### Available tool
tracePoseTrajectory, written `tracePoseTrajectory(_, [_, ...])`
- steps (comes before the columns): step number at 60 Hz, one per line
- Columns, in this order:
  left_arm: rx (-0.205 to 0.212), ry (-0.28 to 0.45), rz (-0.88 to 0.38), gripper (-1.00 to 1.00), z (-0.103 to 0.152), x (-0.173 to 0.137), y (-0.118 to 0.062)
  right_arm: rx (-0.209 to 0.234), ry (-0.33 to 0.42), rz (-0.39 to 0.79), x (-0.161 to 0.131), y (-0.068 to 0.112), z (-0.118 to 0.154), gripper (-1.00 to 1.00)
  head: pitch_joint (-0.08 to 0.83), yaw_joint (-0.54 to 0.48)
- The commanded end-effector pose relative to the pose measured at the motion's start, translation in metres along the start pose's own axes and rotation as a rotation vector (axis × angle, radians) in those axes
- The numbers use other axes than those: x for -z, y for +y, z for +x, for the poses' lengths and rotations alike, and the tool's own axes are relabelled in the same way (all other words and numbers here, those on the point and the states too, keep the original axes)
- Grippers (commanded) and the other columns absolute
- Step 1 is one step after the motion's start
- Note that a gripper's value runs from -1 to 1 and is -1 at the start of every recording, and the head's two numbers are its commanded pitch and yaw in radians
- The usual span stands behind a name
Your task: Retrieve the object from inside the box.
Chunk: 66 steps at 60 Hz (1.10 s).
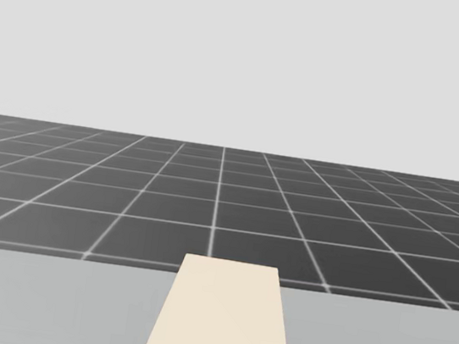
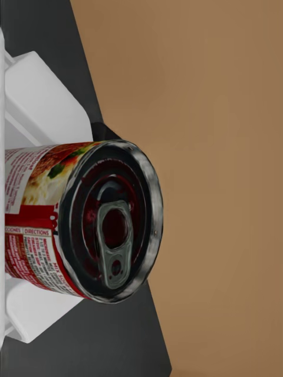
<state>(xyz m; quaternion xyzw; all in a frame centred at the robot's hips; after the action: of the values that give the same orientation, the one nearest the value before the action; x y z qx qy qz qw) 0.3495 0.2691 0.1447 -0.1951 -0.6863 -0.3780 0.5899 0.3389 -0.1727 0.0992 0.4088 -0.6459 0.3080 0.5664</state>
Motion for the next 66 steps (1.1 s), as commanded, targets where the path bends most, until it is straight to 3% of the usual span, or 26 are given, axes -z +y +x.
tracePoseTrajectory(1, [0.003, 0.003, 0.011, -1.0, 0.0, 0.0, 0.002, -0.025, 0.098, 0.126, -0.087, -0.036, 0.007, 1.0, 0.036, -0.02])
tracePoseTrajectory(23, [-0.003, 0.002, 0.031, -1.0, 0.0, -0.002, 0.007, -0.128, 0.092, -0.053, -0.163, -0.09, 0.053, 1.0, 0.033, -0.02])
tracePoseTrajectory(33, [-0.004, 0.002, 0.036, -1.0, 0.0, -0.003, 0.008, -0.171, 0.087, -0.119, -0.182, -0.117, 0.078, 1.0, 0.033, -0.02])
tracePoseTrajectory(48, [-0.006, 0.001, 0.041, -1.0, 0.0, -0.004, 0.009, -0.245, 0.119, -0.168, -0.189, -0.147, 0.125, 1.0, 0.031, -0.02])
tracePoseTrajectory(66, [-0.005, 0.002, 0.047, -1.0, 0.0, -0.005, 0.011, -0.349, 0.147, -0.19, -0.165, -0.17, 0.203, 1.0, 0.029, -0.02])
